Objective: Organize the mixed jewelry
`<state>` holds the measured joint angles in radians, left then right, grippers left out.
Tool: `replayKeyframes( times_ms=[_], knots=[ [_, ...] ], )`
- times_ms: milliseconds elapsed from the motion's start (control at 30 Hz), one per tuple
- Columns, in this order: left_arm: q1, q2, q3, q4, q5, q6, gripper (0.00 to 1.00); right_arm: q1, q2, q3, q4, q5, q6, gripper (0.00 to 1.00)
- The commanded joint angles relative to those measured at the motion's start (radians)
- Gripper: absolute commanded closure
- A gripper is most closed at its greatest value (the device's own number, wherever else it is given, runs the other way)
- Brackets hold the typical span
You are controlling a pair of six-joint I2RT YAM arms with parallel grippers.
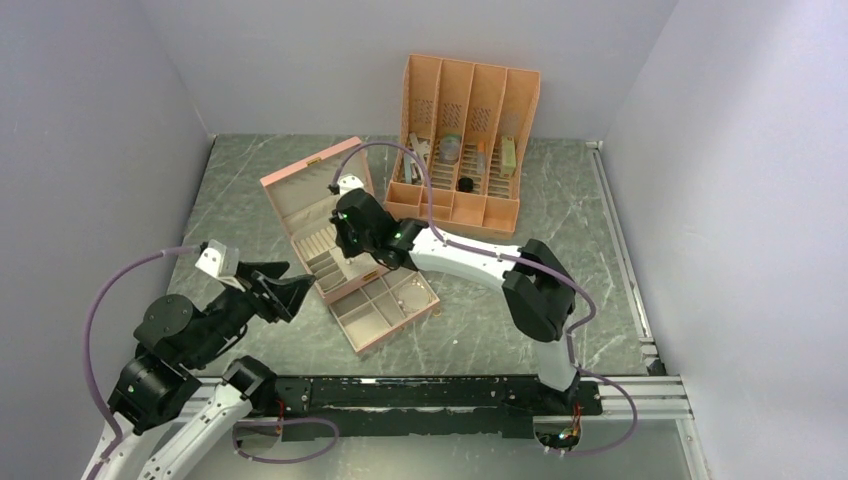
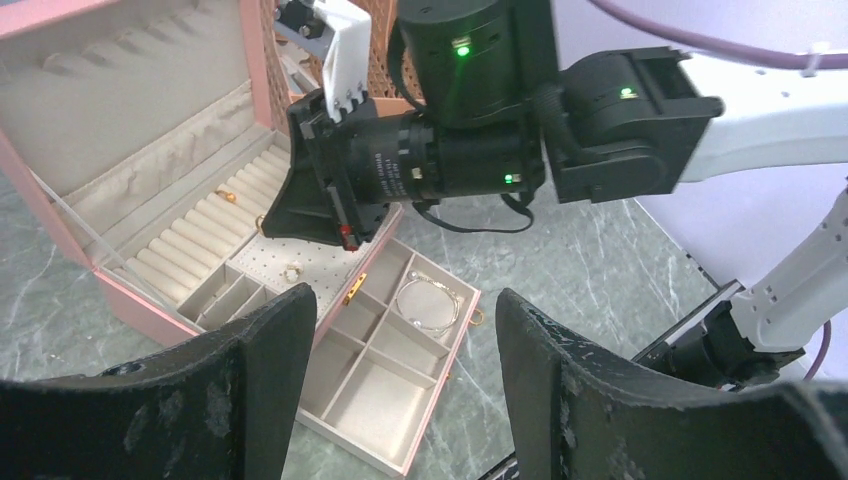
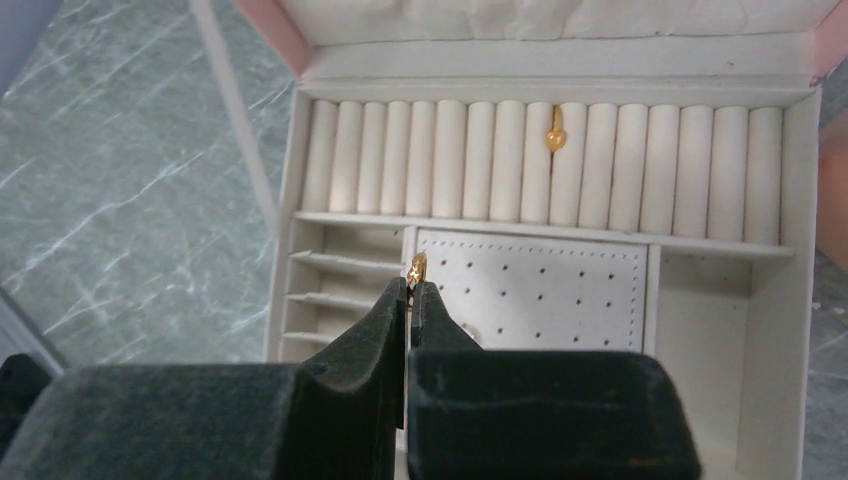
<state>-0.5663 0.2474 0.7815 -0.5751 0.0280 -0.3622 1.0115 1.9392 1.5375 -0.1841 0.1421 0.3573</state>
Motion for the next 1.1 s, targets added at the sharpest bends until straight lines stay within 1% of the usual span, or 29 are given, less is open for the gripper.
replayKeyframes(
  times_ms=[0, 433, 800, 1067],
  knots=[
    [0.005, -0.023, -0.008, -0.009, -0.027, -0.011, 0.30, -0.029, 0.052, 0.052, 0.041, 0.011, -0.020, 1.00],
    [0.006, -0.020, -0.011, -0.006, -0.027, -0.011, 0.30, -0.061, 0.174, 0.148, 0.038, 0.028, -0.048, 1.00],
    [0.005, -0.031, -0.014, -0.006, -0.026, -0.013, 0.30, -0.079, 0.225, 0.175, 0.052, 0.030, -0.050, 1.00],
    [0.006, -0.029, -0.016, -0.005, -0.026, -0.012, 0.30, -0.084, 0.257, 0.199, 0.032, 0.026, -0.056, 1.00]
  ],
)
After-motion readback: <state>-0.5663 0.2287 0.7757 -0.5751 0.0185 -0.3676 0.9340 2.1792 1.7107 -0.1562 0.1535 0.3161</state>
